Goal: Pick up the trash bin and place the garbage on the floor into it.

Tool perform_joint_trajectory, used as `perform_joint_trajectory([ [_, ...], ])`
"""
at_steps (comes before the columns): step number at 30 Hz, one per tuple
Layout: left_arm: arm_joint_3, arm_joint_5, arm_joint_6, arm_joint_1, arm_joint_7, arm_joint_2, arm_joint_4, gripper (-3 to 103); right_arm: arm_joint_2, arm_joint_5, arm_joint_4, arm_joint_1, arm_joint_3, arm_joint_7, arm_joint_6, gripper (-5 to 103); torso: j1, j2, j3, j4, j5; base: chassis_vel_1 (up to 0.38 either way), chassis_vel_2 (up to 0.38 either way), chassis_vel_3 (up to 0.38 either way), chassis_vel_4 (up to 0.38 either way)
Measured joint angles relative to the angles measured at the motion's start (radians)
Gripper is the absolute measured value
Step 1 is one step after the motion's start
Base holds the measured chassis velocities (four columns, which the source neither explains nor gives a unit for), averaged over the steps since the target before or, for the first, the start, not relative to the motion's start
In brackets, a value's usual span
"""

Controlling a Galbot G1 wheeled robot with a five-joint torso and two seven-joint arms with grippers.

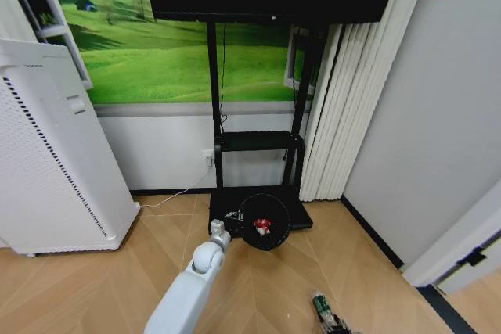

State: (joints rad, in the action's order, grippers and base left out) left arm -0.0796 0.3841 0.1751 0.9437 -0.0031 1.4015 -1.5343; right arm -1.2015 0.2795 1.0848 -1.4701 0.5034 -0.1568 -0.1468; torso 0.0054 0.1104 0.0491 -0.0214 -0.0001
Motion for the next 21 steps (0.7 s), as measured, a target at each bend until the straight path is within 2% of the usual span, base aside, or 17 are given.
perform_joint_trajectory([
  [5, -0.001, 0.001, 0.0, -0.001, 0.0, -0.001, 0.003, 4, -0.001, 0.004, 0.024, -0.003, 0.012, 0.003, -0.003, 33, 0.0, 0.0, 0.0, -0.0002, 0.0005, 0.0, 0.0, 0.0, 0.0],
  [7, -0.002, 0.002, 0.0, -0.001, 0.002, -0.003, 0.006, 4, 0.007, 0.055, 0.141, -0.017, 0.055, 0.023, -0.003, 27, 0.0, 0.0, 0.0, -0.0001, 0.0005, 0.0, 0.0, 0.0, 0.0],
  [8, -0.002, 0.002, 0.0, -0.001, 0.002, -0.003, 0.006, 4, 0.007, 0.055, 0.141, -0.017, 0.055, 0.023, -0.003, 27, 0.0, 0.0, 0.0, -0.0001, 0.0005, 0.0, 0.0, 0.0, 0.0],
  [9, -0.001, 0.002, 0.0, -0.002, 0.002, -0.004, 0.009, 4, 0.018, 0.09, 0.217, -0.027, 0.076, 0.035, 0.011, 25, 0.0, 0.0, 0.0, 0.0003, 0.0002, 0.0, 0.0, 0.0, 0.0],
  [12, 0.004, 0.002, 0.0, -0.009, 0.003, -0.002, 0.014, 4, 0.037, 0.123, 0.371, -0.044, 0.136, 0.038, 0.05, 25, 0.0, 0.0, 0.0, 0.0, 0.0, 0.0, 0.0, 0.0, 0.0],
  [14, 0.007, 0.002, 0.0, -0.01, 0.003, 0.001, 0.015, 4, 0.038, 0.129, 0.413, -0.047, 0.153, 0.038, 0.061, 25, 0.0, 0.0, 0.0, -0.0001, 0.0, 0.0, 0.0, 0.0, 0.0],
  [16, 0.015, 0.002, 0.001, -0.012, 0.004, 0.004, 0.02, 4, 0.035, 0.147, 0.548, -0.048, 0.2, 0.039, 0.092, 25, 0.0, 0.0, 0.0, -0.0002, -0.0001, 0.0, 0.0, 0.0, 0.0],
  [21, 0.028, -0.004, 0.001, -0.01, 0.004, 0.003, 0.028, 4, 0.03, 0.162, 0.722, -0.05, 0.224, 0.049, 0.127, 25, 0.0, 0.0, 0.0, 0.0001, 0.0, 0.0, 0.0, 0.0, 0.0],
])
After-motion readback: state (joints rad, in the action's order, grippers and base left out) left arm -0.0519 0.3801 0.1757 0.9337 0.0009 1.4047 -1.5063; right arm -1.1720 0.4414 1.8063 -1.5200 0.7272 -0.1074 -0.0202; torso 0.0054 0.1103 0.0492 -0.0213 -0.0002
